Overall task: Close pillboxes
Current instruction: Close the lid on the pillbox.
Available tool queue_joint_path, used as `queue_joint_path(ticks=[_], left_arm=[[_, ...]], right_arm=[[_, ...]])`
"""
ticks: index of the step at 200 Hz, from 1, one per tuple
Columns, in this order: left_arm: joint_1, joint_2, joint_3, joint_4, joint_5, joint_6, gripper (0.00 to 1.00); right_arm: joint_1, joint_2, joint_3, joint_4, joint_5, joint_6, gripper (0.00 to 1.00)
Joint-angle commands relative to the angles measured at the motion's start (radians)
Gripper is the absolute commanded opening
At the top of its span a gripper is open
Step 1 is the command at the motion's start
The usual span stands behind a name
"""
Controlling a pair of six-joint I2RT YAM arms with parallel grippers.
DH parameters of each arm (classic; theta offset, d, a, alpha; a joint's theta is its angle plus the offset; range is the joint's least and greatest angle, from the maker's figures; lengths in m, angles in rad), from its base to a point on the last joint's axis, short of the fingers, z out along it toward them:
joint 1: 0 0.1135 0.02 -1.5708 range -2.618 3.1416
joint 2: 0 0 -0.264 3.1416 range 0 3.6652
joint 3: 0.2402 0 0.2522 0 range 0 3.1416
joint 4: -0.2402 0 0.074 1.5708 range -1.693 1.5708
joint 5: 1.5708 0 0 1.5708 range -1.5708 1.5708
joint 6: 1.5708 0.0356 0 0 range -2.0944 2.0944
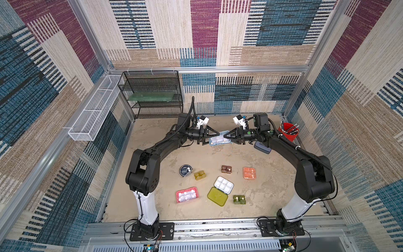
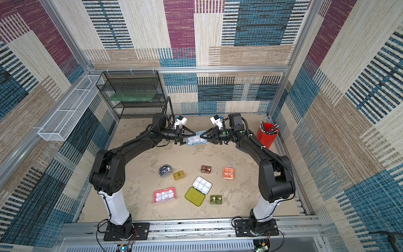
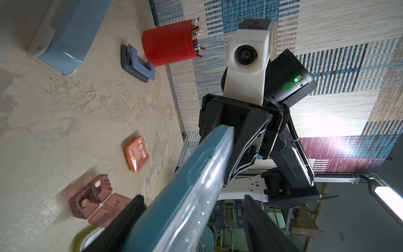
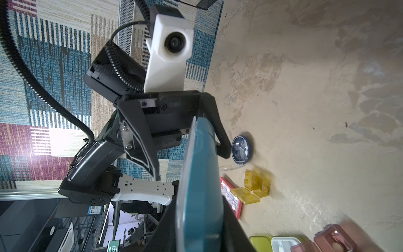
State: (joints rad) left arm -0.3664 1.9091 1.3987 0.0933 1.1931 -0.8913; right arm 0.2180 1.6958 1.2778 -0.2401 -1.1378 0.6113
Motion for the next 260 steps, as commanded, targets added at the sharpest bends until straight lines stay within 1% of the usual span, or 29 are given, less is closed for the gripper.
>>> queue_joint_path(ticks=[1,37,58,92,130,140,153,193,205,217,238,260], left_arm=[[0.005,-0.013,-0.022,0.07,0.025,-0.056,0.75],[0.007,-0.028,-0.056,0.15,0.023,-0.115,0.75],[0.007,-0.026,-0.051,0.178,0.03,-0.147,0.71],[0.007,-0.012,-0.04,0.248,0.031,-0.219,0.56],[0.007,-0.004,-0.037,0.255,0.039,-0.232,0.47],[0.007,-0.001,-0.034,0.251,0.042,-0.23,0.42],[0.007,0.004,-0.029,0.248,0.044,-0.23,0.33],[0.007,0.013,-0.015,0.23,0.054,-0.218,0.31],[0.007,0.015,-0.009,0.219,0.057,-0.209,0.26],[0.008,0.018,-0.005,0.212,0.061,-0.203,0.23],[0.007,0.02,0.004,0.195,0.07,-0.188,0.19],[0.007,0.021,0.009,0.188,0.078,-0.181,0.19]], right_arm=[[-0.006,-0.012,-0.003,0.044,-0.017,0.016,0.3],[-0.012,-0.016,-0.009,0.047,-0.02,0.016,0.3],[-0.011,-0.017,-0.016,0.056,-0.024,0.018,0.3],[-0.018,-0.019,-0.027,0.067,-0.028,0.021,0.3],[-0.027,-0.02,-0.041,0.084,-0.034,0.03,0.3],[-0.027,-0.021,-0.044,0.085,-0.034,0.031,0.3],[-0.028,-0.02,-0.047,0.085,-0.033,0.031,0.3],[-0.029,-0.022,-0.051,0.084,-0.033,0.03,0.3],[-0.033,-0.02,-0.049,0.083,-0.033,0.03,0.31],[-0.035,-0.02,-0.046,0.081,-0.031,0.03,0.33],[-0.037,-0.017,-0.037,0.083,-0.026,0.036,0.43],[-0.03,-0.01,-0.017,0.093,-0.024,0.048,0.5]])
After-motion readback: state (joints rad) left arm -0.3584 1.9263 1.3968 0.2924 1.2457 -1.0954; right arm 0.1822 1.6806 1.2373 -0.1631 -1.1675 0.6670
